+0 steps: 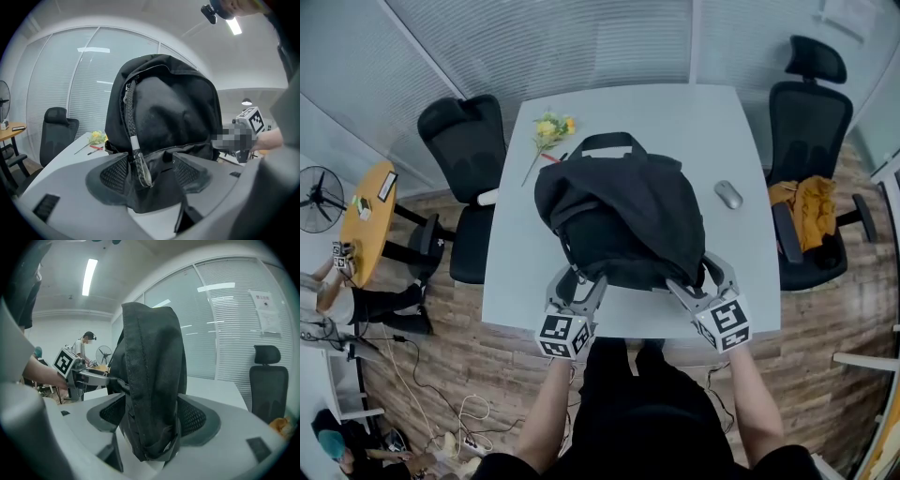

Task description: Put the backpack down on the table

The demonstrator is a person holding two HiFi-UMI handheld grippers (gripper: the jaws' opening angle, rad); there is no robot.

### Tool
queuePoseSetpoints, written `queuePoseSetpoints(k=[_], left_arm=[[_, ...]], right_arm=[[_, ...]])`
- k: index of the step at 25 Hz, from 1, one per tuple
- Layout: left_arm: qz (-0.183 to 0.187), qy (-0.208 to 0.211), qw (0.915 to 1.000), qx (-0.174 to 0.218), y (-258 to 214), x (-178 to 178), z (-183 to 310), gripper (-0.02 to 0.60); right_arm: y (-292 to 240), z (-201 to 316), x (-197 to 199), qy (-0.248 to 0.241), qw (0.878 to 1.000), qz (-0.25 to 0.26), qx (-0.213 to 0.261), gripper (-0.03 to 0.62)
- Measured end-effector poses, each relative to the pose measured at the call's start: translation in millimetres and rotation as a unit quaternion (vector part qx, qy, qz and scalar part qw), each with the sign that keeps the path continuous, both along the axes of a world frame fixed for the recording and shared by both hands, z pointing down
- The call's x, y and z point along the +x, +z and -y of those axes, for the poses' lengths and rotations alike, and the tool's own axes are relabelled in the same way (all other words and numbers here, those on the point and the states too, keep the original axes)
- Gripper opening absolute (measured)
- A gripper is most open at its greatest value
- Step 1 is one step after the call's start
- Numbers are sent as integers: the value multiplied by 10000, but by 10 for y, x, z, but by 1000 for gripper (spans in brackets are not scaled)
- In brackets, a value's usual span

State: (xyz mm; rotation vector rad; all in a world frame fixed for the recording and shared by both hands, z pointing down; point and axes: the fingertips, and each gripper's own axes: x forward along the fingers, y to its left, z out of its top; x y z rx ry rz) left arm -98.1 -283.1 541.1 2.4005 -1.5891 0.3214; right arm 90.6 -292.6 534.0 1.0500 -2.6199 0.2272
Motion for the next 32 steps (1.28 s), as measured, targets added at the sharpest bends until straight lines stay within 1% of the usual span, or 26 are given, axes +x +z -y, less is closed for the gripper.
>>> queuePoseSetpoints(k=[8, 16, 21, 25, 32], left_arm=[[66, -128, 9999, 5, -52, -53, -56, 273], [14, -76, 10000, -24, -78, -128, -111, 272], [-45, 45, 10000, 14, -110, -184, -218, 270], [-101, 274, 9995, 86, -171, -209, -375, 268], [-170, 603, 9978, 220, -342, -302, -735, 235]], right_arm=[[-79, -47, 48, 79, 9999, 67, 40, 350], [-124, -95, 90, 388, 9992, 102, 18, 339], [-169, -214, 125, 739, 9973, 33, 27, 333], [-251, -415, 136, 998, 9950, 12, 92, 324], [-447, -912, -58, 1259, 9918, -4, 221, 307]])
